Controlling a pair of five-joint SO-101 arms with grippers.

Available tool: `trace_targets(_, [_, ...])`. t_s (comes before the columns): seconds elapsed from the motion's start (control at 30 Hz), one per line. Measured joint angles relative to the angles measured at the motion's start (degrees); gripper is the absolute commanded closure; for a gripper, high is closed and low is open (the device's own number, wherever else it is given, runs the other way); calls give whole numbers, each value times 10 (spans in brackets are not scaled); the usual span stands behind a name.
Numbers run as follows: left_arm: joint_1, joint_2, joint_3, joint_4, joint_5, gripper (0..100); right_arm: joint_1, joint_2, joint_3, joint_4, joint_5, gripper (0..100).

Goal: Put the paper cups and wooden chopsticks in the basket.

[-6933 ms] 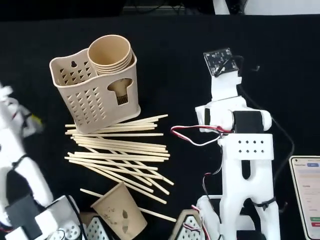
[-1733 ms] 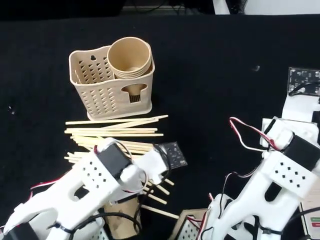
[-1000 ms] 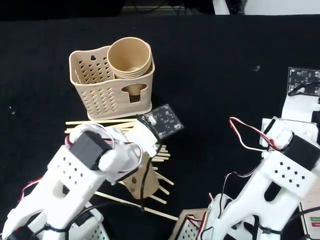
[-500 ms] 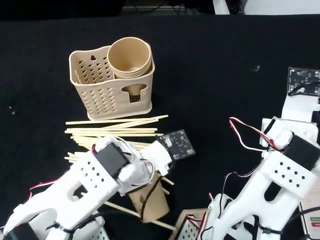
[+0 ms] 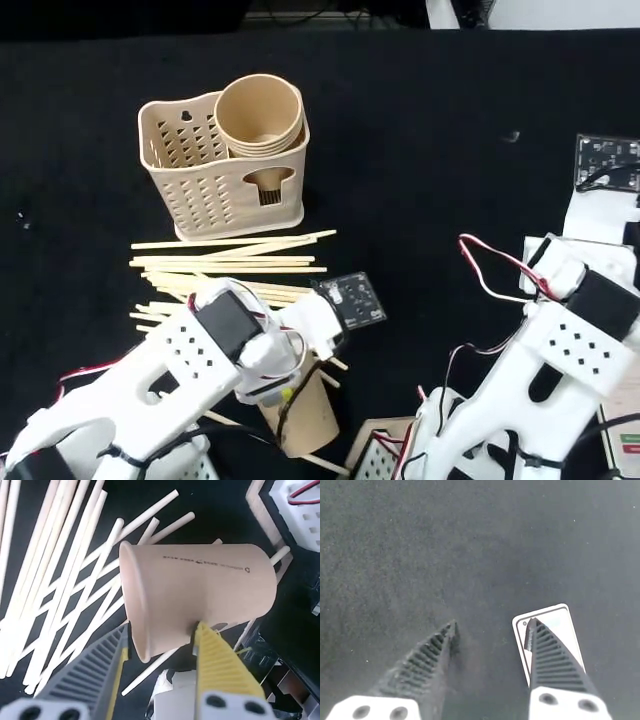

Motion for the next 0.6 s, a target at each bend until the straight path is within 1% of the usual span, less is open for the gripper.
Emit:
trace_targets(0.1, [0, -1, 21, -21, 0, 787, 0, 0, 0, 0, 0, 779])
trace_targets(0.2, [18, -8, 46, -41, -2, 787, 3, 0, 0, 0, 0, 779])
trace_targets(0.3, [50, -1, 63, -52, 0, 787, 35, 0, 0, 0, 3, 779])
trace_targets(0.37, [62, -2, 64, -61, 0, 787, 63, 0, 0, 0, 20, 779])
trace_targets(0.47, [69, -2, 64, -69, 0, 787, 101, 0, -9, 0, 33, 779])
trace_targets(0.6, [70, -2, 64, -69, 0, 787, 132, 2, -14, -18, 35, 781])
